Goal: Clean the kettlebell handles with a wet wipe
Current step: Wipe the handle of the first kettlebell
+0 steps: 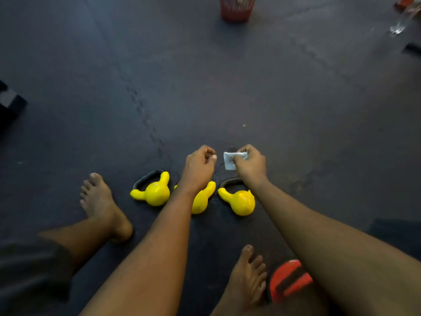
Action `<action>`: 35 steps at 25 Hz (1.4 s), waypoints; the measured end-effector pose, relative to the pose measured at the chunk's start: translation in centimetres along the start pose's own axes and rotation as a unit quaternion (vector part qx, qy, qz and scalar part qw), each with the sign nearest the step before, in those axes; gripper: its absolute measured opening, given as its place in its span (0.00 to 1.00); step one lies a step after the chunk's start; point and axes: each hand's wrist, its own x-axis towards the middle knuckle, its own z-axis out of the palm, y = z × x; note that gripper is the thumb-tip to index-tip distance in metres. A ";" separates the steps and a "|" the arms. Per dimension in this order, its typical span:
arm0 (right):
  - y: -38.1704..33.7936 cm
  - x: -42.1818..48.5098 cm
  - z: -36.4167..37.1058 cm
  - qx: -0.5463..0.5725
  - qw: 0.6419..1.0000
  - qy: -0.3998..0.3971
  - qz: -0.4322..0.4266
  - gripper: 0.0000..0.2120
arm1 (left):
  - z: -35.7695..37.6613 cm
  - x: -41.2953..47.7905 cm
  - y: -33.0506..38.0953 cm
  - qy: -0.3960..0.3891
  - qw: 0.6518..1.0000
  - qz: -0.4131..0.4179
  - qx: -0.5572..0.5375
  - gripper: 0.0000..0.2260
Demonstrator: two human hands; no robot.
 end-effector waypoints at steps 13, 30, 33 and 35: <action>0.8 1.7 -0.4 -0.043 0.995 -0.068 -0.055 0.02 | 4.0 0.7 -2.7 -0.054 0.990 -0.053 0.118 0.07; 8.6 -0.4 -4.8 -0.003 0.997 0.052 0.052 0.09 | 8.5 0.6 -2.5 -0.174 0.924 -0.076 0.332 0.14; 8.4 -0.6 -6.0 -0.020 0.995 0.062 0.082 0.13 | 7.3 -1.0 -1.7 -0.198 0.951 -0.082 0.223 0.14; 8.5 -1.2 -6.8 -0.040 0.993 0.040 0.100 0.13 | 6.7 -2.4 -1.1 -0.193 0.966 -0.076 0.157 0.14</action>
